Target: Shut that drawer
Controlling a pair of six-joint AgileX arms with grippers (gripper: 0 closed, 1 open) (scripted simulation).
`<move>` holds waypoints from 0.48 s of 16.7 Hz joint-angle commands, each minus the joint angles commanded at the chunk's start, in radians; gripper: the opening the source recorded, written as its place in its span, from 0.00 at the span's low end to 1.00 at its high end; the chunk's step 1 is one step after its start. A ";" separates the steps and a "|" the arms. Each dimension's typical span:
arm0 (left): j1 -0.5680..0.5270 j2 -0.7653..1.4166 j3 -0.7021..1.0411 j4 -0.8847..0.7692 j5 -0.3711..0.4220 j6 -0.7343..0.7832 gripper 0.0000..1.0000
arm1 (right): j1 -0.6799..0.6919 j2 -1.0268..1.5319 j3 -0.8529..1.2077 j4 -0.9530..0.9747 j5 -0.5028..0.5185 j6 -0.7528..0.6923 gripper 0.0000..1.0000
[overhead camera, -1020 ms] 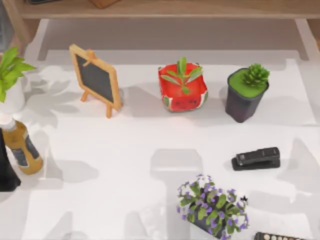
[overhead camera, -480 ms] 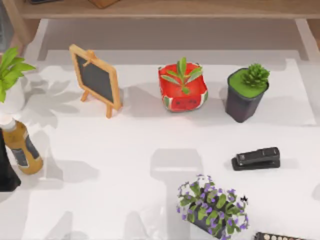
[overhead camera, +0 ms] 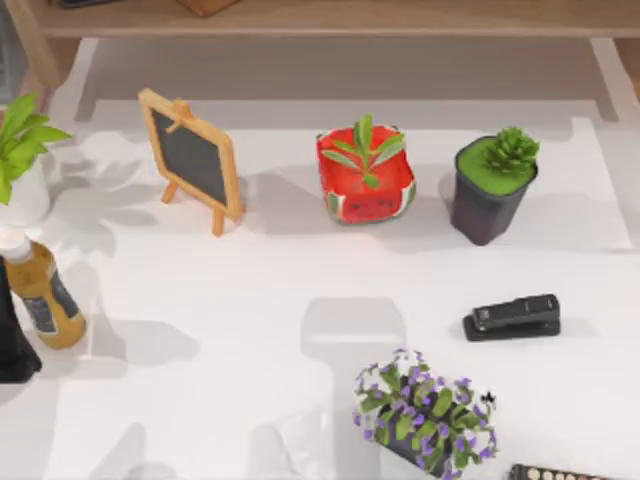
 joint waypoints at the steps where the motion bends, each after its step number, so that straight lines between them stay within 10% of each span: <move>1: 0.000 0.000 0.000 0.000 0.000 0.000 1.00 | 0.000 0.000 0.000 0.000 0.000 0.000 1.00; 8: 0.000 0.000 0.000 0.000 0.000 0.000 1.00 | 0.036 0.013 0.045 -0.033 0.036 -0.001 1.00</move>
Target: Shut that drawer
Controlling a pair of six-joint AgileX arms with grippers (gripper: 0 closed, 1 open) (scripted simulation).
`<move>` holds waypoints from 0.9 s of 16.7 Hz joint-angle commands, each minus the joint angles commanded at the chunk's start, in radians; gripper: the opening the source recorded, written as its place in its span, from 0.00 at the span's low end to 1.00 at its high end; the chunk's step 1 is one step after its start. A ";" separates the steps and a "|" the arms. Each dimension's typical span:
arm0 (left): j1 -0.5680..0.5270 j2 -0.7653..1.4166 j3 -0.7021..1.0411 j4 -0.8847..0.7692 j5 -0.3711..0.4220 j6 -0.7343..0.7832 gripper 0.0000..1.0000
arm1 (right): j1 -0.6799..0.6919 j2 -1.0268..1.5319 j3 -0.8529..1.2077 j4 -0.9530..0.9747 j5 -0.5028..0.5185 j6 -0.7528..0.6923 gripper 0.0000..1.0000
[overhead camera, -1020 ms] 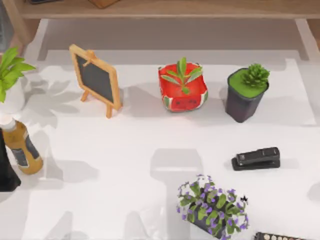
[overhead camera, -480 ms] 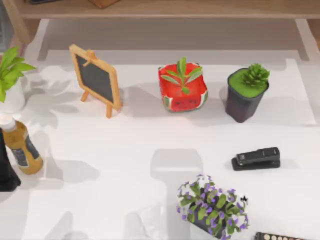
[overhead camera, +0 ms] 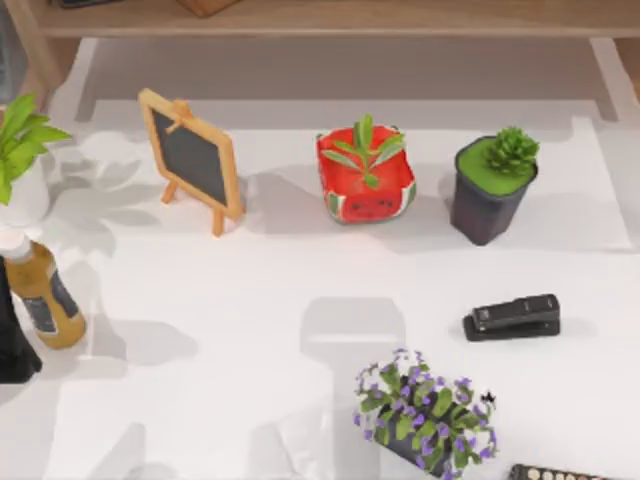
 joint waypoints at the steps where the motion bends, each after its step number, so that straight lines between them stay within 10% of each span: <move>1: 0.000 0.000 0.000 0.000 0.000 0.000 1.00 | 0.011 0.006 0.017 -0.011 0.012 0.000 1.00; 6: 0.000 0.000 0.000 0.000 0.000 0.000 1.00 | 0.023 0.012 0.034 -0.022 0.023 -0.001 1.00; 15: 0.000 0.000 0.000 0.000 0.000 0.000 1.00 | 0.023 0.012 0.034 -0.022 0.023 -0.001 0.32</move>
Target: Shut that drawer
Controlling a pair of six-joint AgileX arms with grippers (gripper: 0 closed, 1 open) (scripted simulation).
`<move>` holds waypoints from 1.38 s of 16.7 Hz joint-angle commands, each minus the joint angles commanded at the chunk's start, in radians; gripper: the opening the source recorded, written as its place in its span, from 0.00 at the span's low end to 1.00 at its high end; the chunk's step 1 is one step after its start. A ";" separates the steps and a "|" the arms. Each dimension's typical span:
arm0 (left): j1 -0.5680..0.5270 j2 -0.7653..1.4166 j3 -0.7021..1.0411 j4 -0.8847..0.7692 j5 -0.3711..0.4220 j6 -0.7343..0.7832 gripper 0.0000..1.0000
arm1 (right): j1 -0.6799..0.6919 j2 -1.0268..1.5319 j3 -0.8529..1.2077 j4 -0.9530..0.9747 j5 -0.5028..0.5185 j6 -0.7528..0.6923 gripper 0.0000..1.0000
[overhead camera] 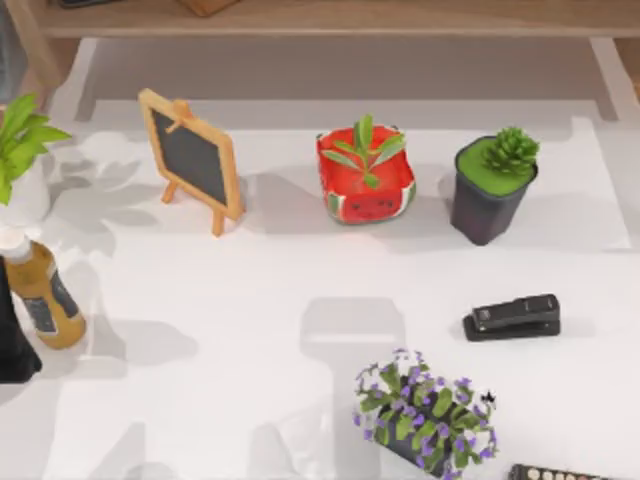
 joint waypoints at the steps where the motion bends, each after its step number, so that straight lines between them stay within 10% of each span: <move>1: 0.000 0.000 0.000 0.000 0.000 0.000 1.00 | 0.000 0.000 0.000 0.000 0.000 0.000 0.25; 5: 0.000 0.000 0.000 0.000 0.000 0.000 1.00 | 0.000 0.000 0.000 0.000 0.000 0.000 0.00; 23: 0.000 0.000 0.000 0.000 0.000 0.000 1.00 | 0.115 0.084 0.218 -0.142 0.118 0.000 0.00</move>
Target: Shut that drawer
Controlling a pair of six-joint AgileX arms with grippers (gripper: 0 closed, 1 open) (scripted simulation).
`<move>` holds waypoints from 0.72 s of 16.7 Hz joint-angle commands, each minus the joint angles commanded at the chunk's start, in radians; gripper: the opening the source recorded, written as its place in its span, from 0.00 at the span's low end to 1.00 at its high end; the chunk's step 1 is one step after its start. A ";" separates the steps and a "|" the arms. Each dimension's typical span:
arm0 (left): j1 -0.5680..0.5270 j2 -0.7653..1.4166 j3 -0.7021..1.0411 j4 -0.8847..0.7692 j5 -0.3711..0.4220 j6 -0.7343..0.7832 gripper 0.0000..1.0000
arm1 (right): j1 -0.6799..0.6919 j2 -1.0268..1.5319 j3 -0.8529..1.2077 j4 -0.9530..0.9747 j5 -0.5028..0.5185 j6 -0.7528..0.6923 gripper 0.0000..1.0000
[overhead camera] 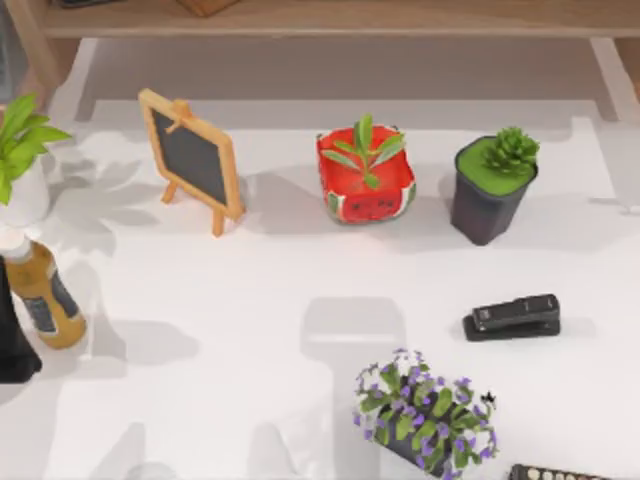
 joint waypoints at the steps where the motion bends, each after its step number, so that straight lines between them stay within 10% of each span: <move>1: 0.000 0.000 0.000 0.000 0.000 0.000 1.00 | 0.001 0.000 0.001 -0.001 0.001 0.000 0.00; 12: 0.000 0.000 0.000 0.000 0.000 0.000 1.00 | 0.067 0.084 0.200 -0.118 0.067 0.001 0.00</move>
